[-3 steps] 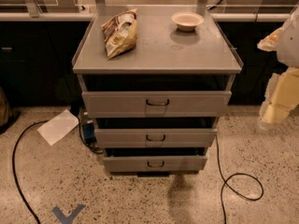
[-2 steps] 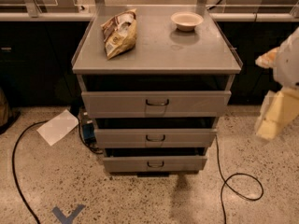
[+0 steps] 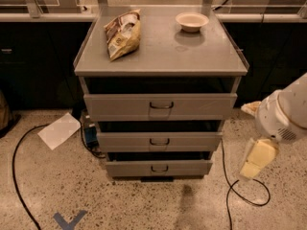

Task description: Open bottom drawer

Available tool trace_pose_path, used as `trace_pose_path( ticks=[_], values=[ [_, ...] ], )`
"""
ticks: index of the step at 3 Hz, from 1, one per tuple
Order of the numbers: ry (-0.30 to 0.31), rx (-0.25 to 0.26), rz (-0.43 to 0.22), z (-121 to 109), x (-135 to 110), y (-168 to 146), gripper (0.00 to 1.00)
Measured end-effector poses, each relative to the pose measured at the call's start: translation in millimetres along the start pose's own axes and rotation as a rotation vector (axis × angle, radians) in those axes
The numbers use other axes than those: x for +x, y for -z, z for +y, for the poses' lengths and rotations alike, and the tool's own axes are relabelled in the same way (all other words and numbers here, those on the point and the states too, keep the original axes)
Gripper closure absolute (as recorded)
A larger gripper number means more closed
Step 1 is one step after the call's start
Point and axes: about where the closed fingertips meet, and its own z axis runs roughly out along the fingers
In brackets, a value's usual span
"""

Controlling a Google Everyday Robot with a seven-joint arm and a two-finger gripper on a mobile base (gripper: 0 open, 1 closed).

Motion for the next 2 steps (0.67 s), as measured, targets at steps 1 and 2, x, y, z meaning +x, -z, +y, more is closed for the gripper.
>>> trace_pose_path(
  ticks=[1, 2],
  values=[
    [-0.017, -0.076, -0.059, 9.2, 11.1, -48.1, 0.00],
    [-0.017, -0.076, -0.059, 9.2, 11.1, -48.1, 0.00]
  ],
)
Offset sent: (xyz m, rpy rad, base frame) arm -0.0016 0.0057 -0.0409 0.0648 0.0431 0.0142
